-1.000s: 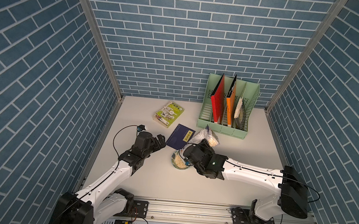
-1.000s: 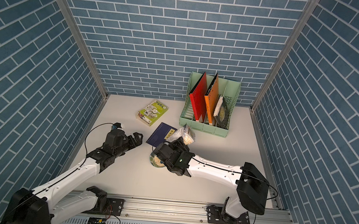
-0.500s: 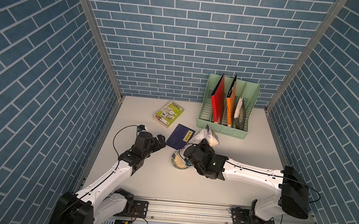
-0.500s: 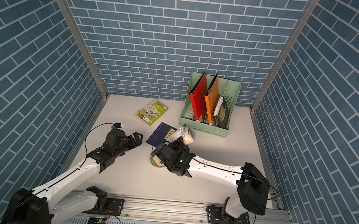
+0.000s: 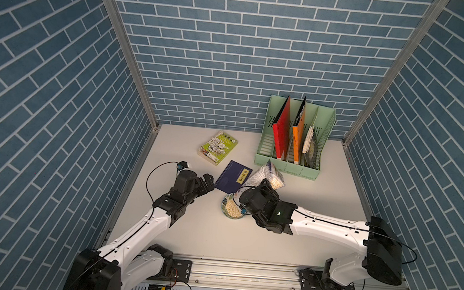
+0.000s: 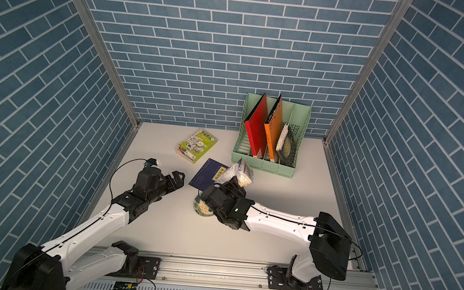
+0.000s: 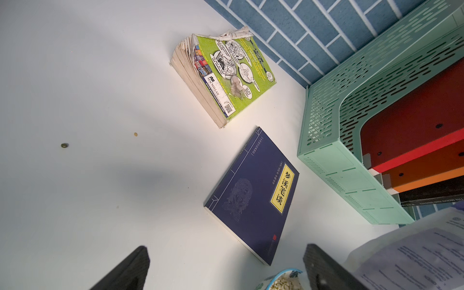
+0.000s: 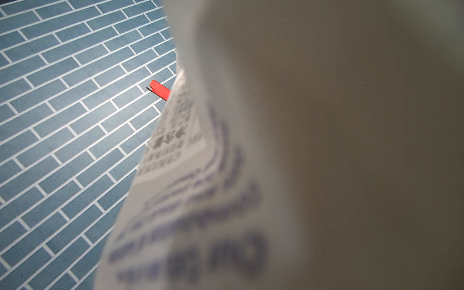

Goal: Pour the oats into the breakfast bowl
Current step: Pour the oats into the bowl.

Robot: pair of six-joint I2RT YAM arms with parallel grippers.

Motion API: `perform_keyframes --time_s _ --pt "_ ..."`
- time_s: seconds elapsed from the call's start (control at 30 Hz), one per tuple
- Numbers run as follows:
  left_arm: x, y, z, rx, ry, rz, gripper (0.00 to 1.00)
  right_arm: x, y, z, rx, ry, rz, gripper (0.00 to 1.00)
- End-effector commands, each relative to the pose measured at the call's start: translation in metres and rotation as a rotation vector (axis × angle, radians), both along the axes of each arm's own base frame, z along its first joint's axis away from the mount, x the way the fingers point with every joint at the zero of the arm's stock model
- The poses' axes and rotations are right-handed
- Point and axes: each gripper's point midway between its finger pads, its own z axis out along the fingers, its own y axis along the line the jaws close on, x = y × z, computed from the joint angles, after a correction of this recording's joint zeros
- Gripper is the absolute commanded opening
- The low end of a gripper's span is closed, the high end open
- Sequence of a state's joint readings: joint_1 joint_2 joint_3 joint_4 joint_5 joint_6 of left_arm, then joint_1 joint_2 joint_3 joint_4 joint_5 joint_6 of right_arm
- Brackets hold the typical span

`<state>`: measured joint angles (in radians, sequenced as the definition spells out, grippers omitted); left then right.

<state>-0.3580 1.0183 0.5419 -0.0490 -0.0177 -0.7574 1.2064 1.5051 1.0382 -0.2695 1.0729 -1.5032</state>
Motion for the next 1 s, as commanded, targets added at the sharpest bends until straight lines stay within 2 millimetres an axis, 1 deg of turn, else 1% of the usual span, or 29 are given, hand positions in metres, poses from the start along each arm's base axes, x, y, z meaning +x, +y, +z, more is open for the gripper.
perform_keyframes --time_s 0.0,0.17,0.47,0.97 --pt "0.005 0.001 0.008 0.009 -0.016 0.002 0.99 0.003 -0.005 0.040 0.092 -0.118 -0.054 0.00" --pt "0.005 0.001 0.009 0.008 -0.016 0.002 1.00 0.004 -0.002 0.044 0.099 -0.127 -0.047 0.00" --pt "0.005 0.001 0.009 0.010 -0.017 0.002 1.00 0.005 0.002 0.043 0.100 -0.128 -0.039 0.00" --pt "0.004 0.002 0.007 0.014 -0.012 0.003 1.00 0.005 0.005 0.035 0.084 -0.135 -0.026 0.00"
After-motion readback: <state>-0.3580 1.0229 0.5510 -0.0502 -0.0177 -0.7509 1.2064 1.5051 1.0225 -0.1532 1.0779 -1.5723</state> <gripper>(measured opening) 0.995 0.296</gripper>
